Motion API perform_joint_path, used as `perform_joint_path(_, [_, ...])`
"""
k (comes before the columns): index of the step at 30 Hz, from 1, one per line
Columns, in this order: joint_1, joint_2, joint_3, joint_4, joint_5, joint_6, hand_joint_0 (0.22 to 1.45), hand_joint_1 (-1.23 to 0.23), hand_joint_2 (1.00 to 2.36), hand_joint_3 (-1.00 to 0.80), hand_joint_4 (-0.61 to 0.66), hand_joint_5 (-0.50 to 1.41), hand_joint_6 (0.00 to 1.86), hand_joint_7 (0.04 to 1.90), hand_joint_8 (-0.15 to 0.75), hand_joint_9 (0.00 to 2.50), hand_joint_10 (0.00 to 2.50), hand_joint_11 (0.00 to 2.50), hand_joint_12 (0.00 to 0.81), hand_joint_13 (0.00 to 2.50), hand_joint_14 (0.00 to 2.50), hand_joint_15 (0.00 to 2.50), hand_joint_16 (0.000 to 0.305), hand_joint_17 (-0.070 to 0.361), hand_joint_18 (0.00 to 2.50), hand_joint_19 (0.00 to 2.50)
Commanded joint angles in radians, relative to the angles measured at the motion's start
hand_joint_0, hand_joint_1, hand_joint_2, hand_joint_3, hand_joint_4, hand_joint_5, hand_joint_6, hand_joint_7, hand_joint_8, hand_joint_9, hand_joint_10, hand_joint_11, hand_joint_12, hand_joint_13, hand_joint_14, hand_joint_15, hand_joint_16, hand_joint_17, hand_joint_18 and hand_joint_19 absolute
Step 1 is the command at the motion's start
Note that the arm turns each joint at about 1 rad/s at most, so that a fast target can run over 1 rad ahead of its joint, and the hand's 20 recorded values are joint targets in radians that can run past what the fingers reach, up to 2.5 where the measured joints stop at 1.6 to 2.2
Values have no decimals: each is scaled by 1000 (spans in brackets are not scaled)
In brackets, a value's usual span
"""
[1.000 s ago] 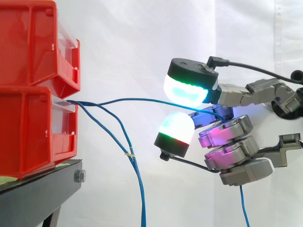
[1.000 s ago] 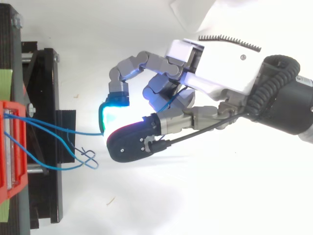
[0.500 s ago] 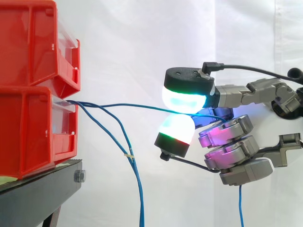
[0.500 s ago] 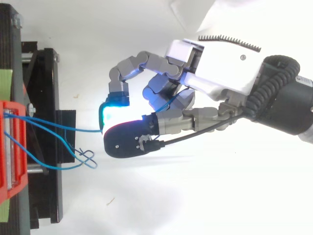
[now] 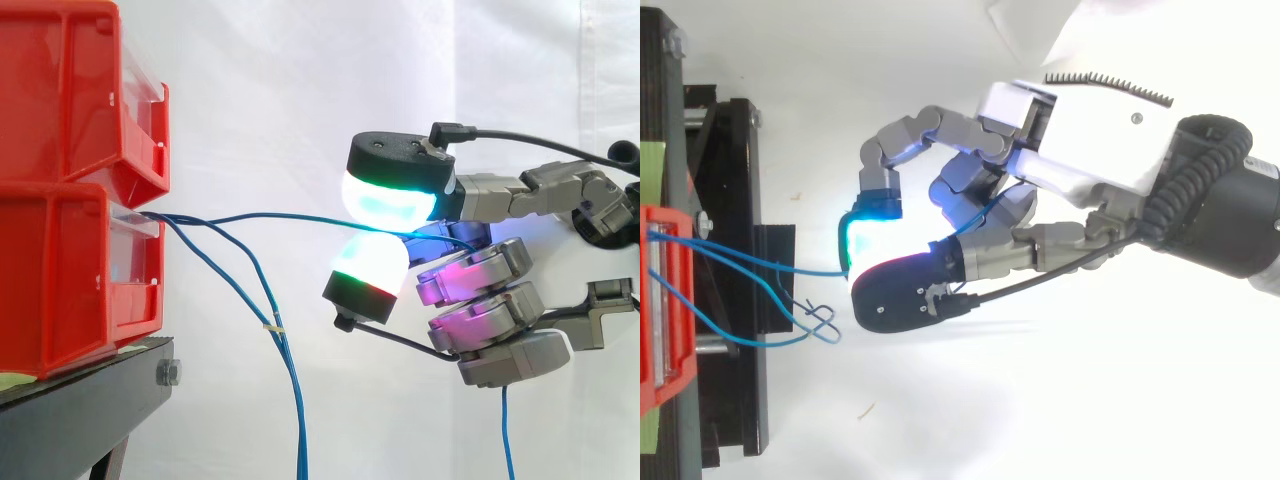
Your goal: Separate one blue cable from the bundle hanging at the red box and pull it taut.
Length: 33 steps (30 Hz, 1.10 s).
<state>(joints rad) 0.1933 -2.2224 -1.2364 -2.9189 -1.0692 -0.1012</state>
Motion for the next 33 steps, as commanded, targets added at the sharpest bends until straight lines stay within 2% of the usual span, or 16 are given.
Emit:
perform_joint_path(1, [0,0,0,6,6,0,636,-817,1025,-188,-30,-193,913,1233,223,1064,1696,1736,323,952,2225,1829,40,91,1281,1721])
perform_joint_path(6, [3,0,0,10,14,9,650,-803,1033,-94,-151,-194,924,1318,220,1055,1761,1684,312,956,2220,1809,40,89,1278,1710])
perform_joint_path(9, [5,0,2,10,23,32,650,-778,1039,-16,-204,-194,938,1369,212,1068,1899,1683,302,974,2219,1830,38,86,1299,1712])
perform_joint_path(10, [6,0,0,10,26,46,654,-766,1038,14,-216,-192,942,1395,221,1073,2031,1657,310,986,2255,1813,38,85,1315,1720])
perform_joint_path(11, [8,0,0,10,29,58,659,-756,1039,36,-225,-191,946,1415,213,1070,2035,1674,306,988,2269,1811,37,84,1327,1716])
perform_joint_path(12, [9,0,0,10,31,78,660,-753,1039,42,-227,-191,948,1414,214,1069,2086,1651,308,994,2274,1815,37,82,1327,1720])
perform_joint_path(17, [14,0,0,10,31,95,665,-730,1037,82,-223,-187,954,1447,225,1047,2320,1675,308,987,2410,1807,35,78,1373,1737])
perform_joint_path(22, [18,0,0,10,31,121,671,-717,1034,54,-179,-190,959,1405,241,1000,2500,1671,310,966,2500,1818,32,73,1429,1719])
perform_joint_path(25, [18,0,0,10,31,135,671,-710,1032,44,-177,-190,961,1369,241,958,2500,1668,311,923,2500,1783,29,65,1399,1880])
perform_joint_path(33, [22,0,0,10,26,123,672,-712,1030,61,-187,-181,956,1356,217,943,2500,1642,302,892,2500,1770,32,71,1387,2183])
